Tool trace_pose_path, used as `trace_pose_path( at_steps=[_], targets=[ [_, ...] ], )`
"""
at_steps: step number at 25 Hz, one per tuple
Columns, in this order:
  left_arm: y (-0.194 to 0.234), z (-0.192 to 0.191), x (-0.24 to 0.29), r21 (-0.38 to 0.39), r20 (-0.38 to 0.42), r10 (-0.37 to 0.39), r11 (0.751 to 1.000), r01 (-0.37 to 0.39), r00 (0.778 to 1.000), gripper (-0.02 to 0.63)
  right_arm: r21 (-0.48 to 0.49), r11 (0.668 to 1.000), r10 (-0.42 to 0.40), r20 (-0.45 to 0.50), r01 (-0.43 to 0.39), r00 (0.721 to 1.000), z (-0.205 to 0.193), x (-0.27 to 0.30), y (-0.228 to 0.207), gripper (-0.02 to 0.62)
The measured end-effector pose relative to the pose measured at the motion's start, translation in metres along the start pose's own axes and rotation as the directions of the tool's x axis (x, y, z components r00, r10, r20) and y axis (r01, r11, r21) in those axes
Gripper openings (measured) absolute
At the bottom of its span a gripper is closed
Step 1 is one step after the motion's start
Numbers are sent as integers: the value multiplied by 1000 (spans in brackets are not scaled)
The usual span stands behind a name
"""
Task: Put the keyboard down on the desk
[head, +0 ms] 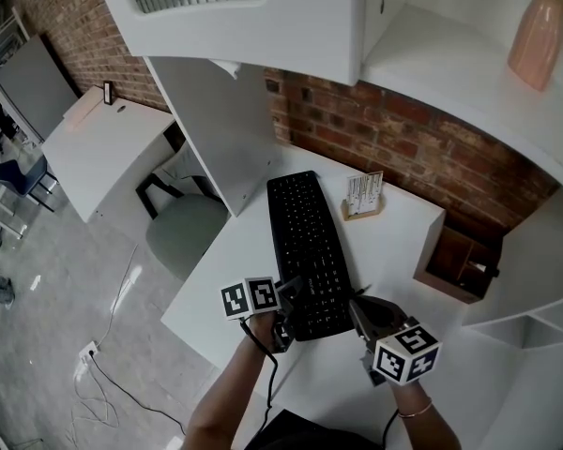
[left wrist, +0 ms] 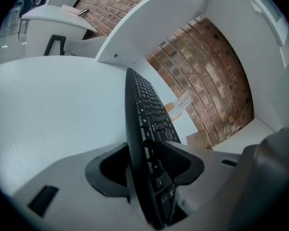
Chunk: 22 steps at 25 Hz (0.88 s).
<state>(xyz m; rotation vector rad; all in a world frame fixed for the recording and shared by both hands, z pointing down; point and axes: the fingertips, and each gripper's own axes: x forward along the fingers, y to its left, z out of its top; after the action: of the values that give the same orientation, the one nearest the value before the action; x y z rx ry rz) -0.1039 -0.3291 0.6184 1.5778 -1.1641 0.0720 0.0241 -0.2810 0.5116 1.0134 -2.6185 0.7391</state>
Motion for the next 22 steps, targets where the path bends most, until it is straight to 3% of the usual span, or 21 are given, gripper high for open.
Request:
trace_pose_path(
  at_steps=[10, 15, 22],
  targets=[
    [3, 3, -4, 136, 35, 113, 984, -117, 993, 204, -7, 1000, 7, -1, -7, 1000, -1, 1, 3, 5],
    [4, 11, -16, 214, 118, 196, 952, -217, 974, 206, -18, 1000, 14, 3, -14, 1000, 1, 1, 9, 5],
    [-27, 23, -44, 330, 208, 135, 923, -199, 969, 203, -37, 999, 16, 18, -15, 1000, 5, 0, 21, 6]
  ],
)
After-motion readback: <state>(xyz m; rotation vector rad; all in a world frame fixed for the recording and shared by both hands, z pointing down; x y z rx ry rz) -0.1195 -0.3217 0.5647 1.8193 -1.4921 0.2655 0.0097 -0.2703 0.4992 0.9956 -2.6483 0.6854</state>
